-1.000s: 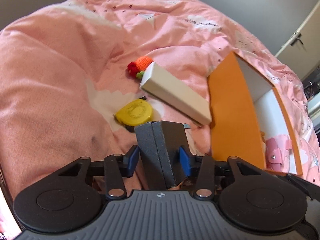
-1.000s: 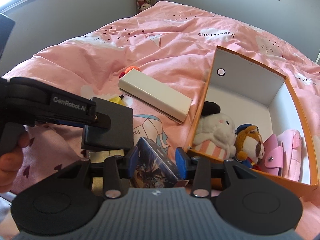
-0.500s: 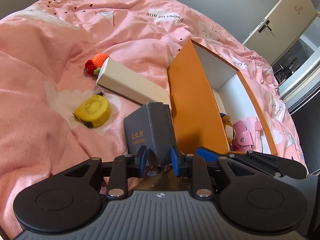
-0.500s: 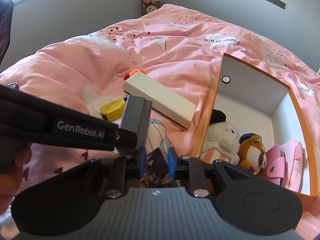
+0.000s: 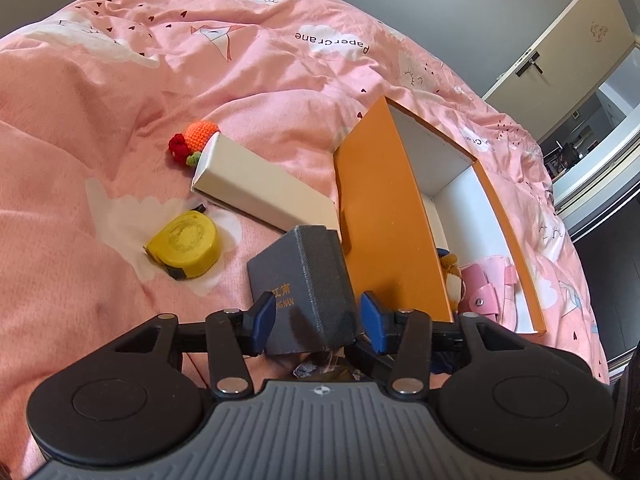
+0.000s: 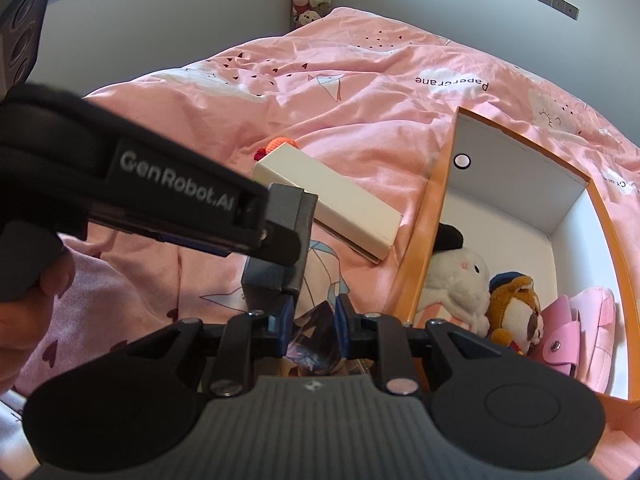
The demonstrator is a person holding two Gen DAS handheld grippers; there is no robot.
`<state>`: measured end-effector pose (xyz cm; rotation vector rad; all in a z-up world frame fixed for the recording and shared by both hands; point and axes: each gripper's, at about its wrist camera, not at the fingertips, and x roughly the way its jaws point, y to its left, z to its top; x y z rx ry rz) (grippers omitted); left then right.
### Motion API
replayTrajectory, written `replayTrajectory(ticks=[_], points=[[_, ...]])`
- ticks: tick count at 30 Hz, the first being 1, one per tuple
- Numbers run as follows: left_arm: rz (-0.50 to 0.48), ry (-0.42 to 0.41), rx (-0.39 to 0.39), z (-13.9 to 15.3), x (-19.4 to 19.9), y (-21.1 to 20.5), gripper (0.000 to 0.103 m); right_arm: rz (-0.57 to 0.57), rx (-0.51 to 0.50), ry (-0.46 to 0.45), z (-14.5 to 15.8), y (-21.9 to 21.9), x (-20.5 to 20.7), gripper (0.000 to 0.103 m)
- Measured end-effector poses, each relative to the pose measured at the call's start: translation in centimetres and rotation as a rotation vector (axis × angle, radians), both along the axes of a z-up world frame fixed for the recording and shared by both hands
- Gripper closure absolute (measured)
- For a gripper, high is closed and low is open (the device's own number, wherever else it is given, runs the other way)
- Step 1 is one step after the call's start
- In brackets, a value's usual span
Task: Organize objects
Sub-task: 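Grasp the dark grey box with the left tool while the right tool grasps the PHOTO CARD pack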
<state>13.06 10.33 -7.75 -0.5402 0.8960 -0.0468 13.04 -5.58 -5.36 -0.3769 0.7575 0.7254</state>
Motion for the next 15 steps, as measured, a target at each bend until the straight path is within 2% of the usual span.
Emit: replayTrajectory(ticks=[3,6,14,15], points=[[0.006,0.01,-0.009,0.1,0.6,0.1,0.038,0.012,0.004,0.009,-0.1,0.1,0.0,0.083],[0.013,0.023,0.001,0.1,1.3,0.0,0.037,0.016,0.006,0.013,-0.2,0.3,0.1,0.083],[0.03,0.095,0.039,-0.6,2.8,-0.7,0.04,0.04,0.02,0.023,-0.3,0.5,-0.1,0.083],[0.033,0.103,0.052,-0.8,2.9,-0.7,0.045,0.043,0.025,0.025,-0.3,0.4,-0.1,0.083]])
